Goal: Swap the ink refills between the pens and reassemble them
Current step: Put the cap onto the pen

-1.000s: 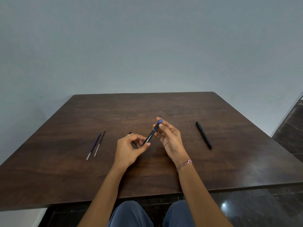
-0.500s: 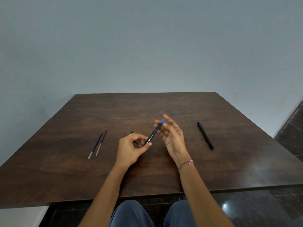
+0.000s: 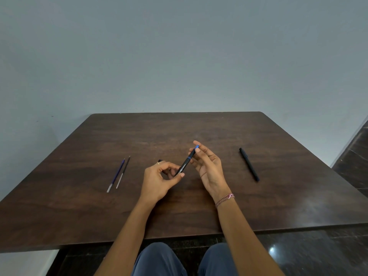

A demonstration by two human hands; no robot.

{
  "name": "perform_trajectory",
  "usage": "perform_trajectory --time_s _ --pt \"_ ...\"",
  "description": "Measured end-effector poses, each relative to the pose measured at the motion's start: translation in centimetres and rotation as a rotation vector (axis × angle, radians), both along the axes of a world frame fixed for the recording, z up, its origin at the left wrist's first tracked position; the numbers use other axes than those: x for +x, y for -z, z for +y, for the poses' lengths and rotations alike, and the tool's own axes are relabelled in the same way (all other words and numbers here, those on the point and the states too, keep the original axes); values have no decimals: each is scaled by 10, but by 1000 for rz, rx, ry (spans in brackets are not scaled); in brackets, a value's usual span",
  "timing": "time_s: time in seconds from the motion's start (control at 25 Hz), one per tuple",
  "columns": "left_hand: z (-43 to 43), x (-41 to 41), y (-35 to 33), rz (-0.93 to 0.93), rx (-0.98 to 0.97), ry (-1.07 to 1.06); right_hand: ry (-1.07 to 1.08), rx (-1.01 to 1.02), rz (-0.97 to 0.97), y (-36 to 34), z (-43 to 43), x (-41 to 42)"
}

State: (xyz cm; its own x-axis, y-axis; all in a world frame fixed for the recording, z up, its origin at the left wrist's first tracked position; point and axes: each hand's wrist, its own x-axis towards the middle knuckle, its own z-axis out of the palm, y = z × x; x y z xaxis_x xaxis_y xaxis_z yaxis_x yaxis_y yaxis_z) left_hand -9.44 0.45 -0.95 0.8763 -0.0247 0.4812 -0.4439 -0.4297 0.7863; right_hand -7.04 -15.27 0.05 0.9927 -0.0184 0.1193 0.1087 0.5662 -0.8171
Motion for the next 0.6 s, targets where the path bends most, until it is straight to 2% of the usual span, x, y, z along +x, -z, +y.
perform_trajectory --time_s 0.24,0.6 --pt "1 1 1 -9 14 12 -60 19 1 -1 0 -2" --pt "1 0 1 -15 -2 20 -7 -18 13 -2 1 -2"
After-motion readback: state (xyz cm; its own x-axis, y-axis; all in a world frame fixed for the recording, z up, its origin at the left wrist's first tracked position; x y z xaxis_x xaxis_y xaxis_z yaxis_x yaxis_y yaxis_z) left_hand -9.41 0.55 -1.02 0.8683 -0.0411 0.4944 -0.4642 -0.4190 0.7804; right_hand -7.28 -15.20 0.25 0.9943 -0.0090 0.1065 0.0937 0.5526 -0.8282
